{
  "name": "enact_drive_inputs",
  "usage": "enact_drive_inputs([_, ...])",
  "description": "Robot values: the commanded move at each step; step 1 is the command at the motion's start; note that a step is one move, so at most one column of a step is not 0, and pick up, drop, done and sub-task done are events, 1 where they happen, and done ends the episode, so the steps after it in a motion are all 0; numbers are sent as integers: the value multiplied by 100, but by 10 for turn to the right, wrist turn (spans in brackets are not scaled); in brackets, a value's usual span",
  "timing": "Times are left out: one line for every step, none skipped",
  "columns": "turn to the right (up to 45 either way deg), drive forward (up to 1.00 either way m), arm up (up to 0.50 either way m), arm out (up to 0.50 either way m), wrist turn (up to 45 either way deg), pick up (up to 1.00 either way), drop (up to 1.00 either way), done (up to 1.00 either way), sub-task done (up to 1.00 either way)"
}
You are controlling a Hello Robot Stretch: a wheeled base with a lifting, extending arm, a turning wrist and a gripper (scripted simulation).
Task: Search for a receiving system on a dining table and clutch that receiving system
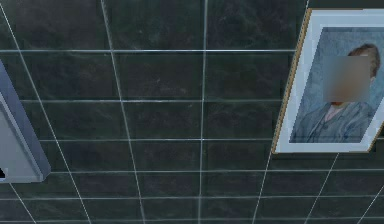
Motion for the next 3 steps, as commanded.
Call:
enact_drive_inputs([0,0,50,0,0,0,0,0,0])
enact_drive_inputs([0,0,26,0,0,0,0,0,0])
enact_drive_inputs([0,0,0,50,0,0,0,0,0])
